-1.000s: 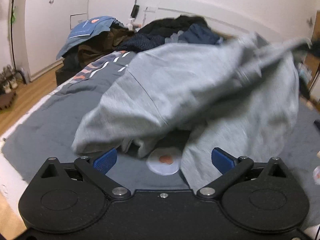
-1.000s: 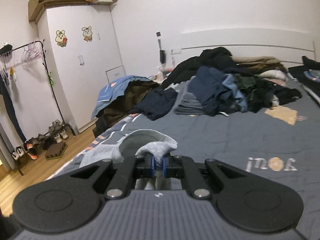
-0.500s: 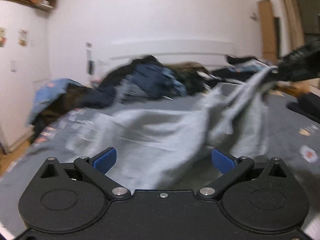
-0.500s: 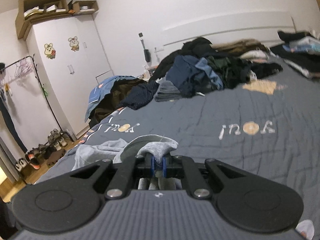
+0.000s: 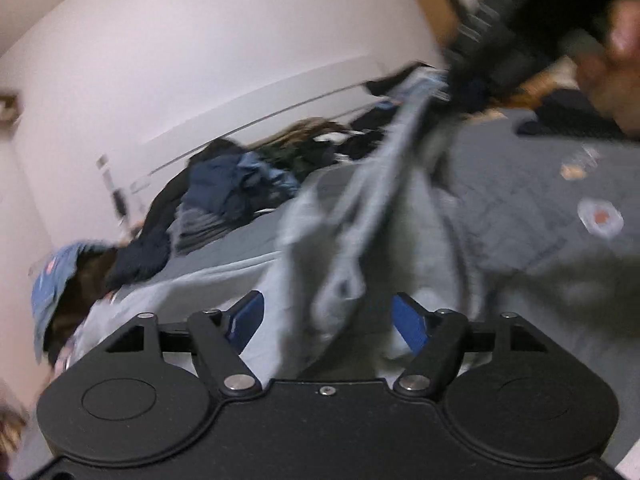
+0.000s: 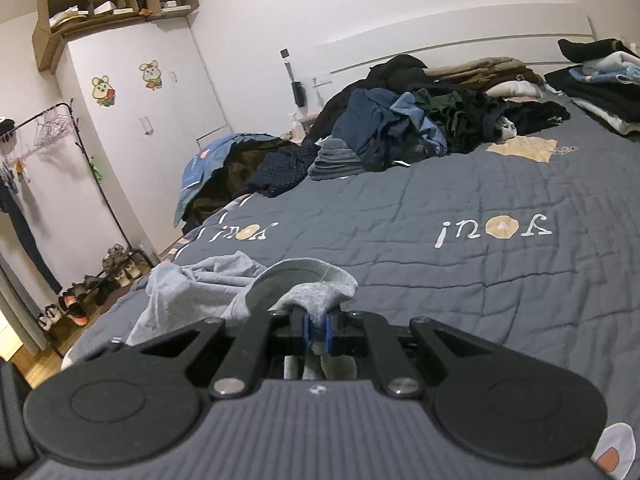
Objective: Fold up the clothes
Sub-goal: 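Lift the grey t-shirt high with both tools, shaking it out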
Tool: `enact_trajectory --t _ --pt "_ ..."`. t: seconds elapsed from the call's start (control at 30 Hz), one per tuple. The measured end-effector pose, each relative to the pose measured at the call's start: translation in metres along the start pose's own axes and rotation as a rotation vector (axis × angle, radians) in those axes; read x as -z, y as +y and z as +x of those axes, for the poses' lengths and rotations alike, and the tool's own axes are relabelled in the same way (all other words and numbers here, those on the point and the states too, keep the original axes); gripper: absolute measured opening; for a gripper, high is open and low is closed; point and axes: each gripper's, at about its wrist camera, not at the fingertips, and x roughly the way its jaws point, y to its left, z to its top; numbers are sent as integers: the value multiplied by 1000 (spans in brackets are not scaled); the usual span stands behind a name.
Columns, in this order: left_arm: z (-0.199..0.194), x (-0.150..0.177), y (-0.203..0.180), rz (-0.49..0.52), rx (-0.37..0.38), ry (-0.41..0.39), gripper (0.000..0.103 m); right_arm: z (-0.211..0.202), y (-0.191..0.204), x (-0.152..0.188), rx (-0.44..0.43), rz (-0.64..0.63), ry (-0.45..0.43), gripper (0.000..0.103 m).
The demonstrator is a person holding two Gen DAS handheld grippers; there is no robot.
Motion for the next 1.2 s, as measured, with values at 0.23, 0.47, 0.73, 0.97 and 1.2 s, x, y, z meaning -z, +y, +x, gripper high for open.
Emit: enact_trajectory --t 0.23,0.47,0.73,0.97,1.2 --pt "12 6 -5 58 -41 25 24 -1 -4 3 -15 2 18 7" --pt "22 12 -9 115 -83 47 5 -2 -3 3 -10 -19 14 7" --pt "-43 -54 71 110 -158 -68 5 -37 7 -21 -47 -9 -83 7" --pt "-125 -161 121 268 -223 -205 5 -100 47 -80 -105 -92 -202 7" --pt "-225 -254 131 376 -265 -365 5 -220 108 -164 -45 -344 -370 7"
